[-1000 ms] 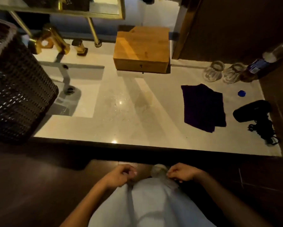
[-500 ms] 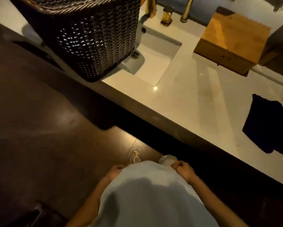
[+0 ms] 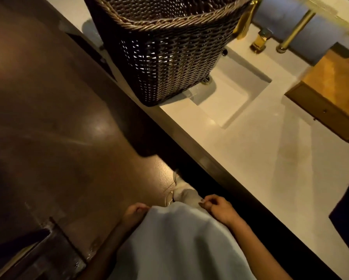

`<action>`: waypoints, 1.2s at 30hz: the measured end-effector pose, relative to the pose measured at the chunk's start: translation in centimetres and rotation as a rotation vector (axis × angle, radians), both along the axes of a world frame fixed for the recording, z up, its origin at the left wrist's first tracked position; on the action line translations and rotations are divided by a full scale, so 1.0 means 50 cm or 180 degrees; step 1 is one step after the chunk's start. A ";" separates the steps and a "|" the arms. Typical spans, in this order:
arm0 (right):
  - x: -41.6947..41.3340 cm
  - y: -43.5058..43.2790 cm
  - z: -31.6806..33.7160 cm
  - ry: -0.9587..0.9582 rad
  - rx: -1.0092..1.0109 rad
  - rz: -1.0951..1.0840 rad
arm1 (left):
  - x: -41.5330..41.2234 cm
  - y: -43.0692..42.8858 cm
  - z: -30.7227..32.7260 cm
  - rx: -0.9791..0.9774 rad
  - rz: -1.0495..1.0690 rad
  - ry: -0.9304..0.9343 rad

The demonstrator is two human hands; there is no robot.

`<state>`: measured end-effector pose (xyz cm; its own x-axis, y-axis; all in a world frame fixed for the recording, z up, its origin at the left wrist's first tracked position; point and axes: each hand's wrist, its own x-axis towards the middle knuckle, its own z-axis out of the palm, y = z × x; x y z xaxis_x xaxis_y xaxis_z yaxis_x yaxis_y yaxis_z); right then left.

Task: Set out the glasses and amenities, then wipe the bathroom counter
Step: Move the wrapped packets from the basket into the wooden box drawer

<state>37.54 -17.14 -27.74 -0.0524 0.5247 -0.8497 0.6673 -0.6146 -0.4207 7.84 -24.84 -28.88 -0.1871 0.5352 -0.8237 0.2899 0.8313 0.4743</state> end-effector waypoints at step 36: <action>-0.341 0.765 0.627 0.0277 0.1470 0.3833 | -0.372 0.868 0.512 0.4405 -0.2106 0.2466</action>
<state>20.49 21.09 3.61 -0.7402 0.3512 -0.5734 0.6561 0.5638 -0.5016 -10.77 18.58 -3.29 0.2409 0.8595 0.4509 0.8786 -0.3905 0.2750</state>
